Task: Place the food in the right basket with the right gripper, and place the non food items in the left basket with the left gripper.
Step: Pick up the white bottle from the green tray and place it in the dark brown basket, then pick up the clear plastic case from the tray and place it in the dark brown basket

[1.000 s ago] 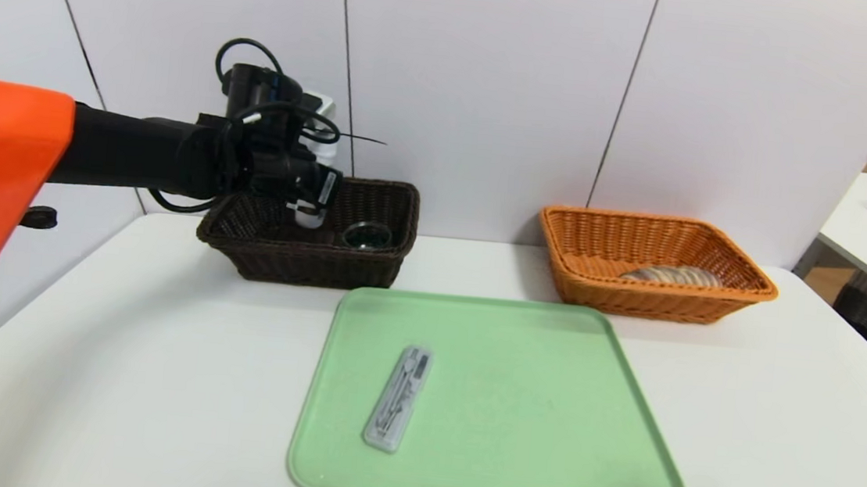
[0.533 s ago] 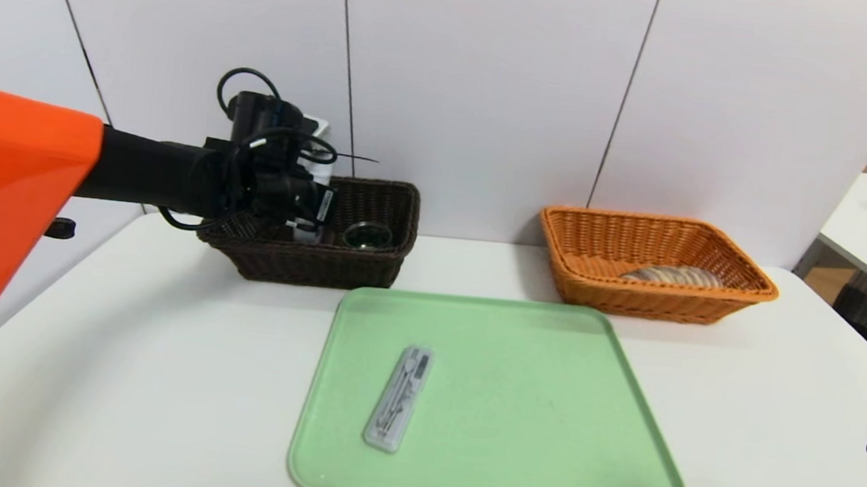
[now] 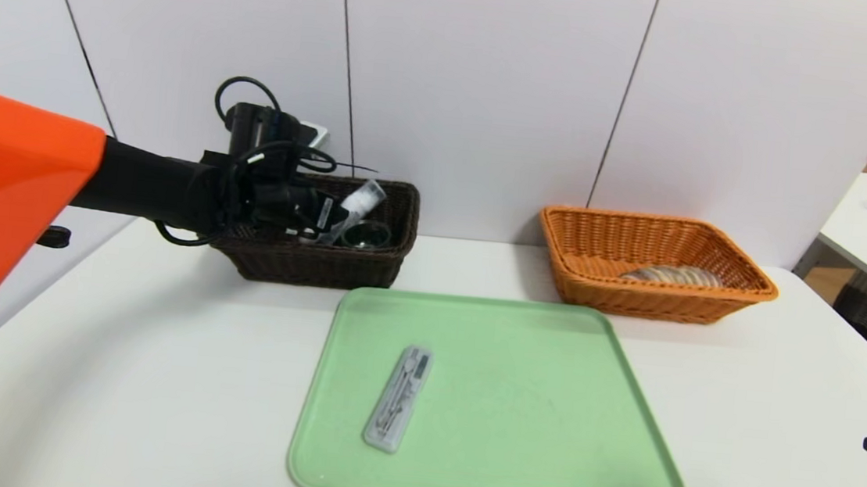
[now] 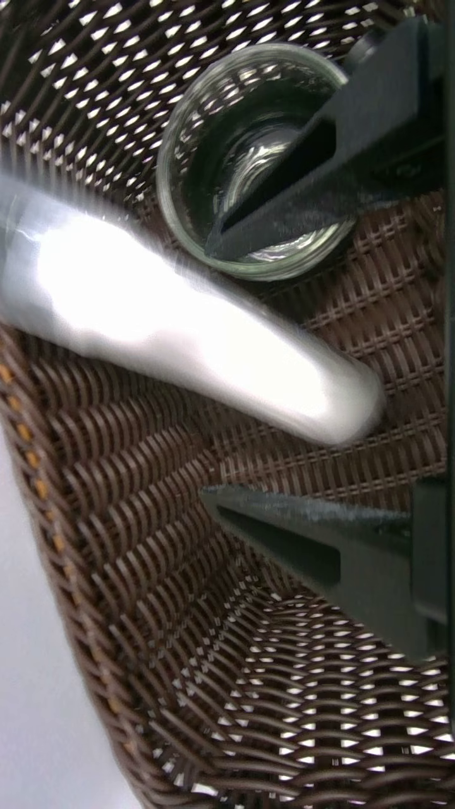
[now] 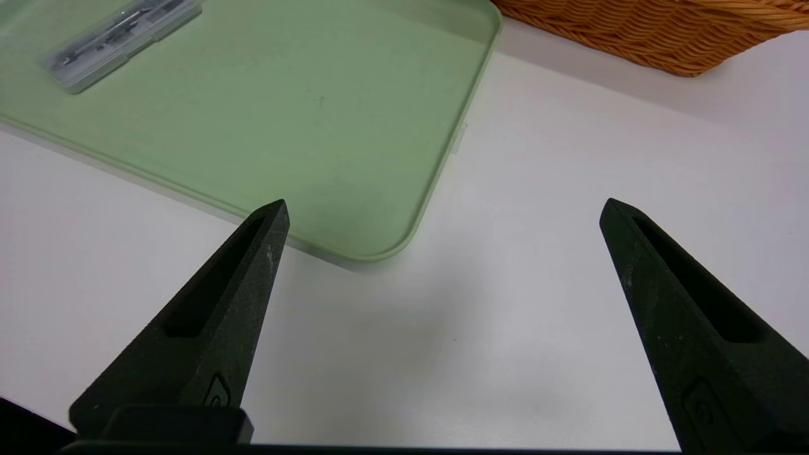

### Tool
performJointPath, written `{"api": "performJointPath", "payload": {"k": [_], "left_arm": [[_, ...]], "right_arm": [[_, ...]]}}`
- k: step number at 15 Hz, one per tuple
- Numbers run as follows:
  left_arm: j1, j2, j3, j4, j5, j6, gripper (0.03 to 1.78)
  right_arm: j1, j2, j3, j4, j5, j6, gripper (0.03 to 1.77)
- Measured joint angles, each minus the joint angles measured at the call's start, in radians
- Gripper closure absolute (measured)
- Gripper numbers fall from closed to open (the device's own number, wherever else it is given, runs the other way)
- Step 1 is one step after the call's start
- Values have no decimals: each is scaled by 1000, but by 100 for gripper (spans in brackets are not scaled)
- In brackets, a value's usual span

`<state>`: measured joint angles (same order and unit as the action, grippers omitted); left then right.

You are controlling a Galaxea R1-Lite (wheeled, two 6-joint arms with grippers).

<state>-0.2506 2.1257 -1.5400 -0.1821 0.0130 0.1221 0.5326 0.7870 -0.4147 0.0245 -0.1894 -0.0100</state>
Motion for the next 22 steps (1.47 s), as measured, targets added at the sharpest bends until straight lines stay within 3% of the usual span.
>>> {"api": "performJointPath", "payload": {"k": [5, 12, 15, 19, 22], "left_arm": [[-1, -102, 76, -2, -8, -6, 31], [-44, -390, 313, 13, -79, -3, 19], [-121, -504, 444, 70, -79, -19, 16], [-284, -626, 515, 263, -68, -149, 14], [-410, -671, 521, 386, -6, -261, 14]], "right_arm": [[-2, 12, -14, 0, 0, -2, 10], [-2, 59, -18, -77, -1, -13, 10], [-2, 75, -19, -86, -1, -14, 10], [-2, 79, -21, -87, -1, -14, 10], [-2, 78, -20, -86, -3, -14, 10]]}}
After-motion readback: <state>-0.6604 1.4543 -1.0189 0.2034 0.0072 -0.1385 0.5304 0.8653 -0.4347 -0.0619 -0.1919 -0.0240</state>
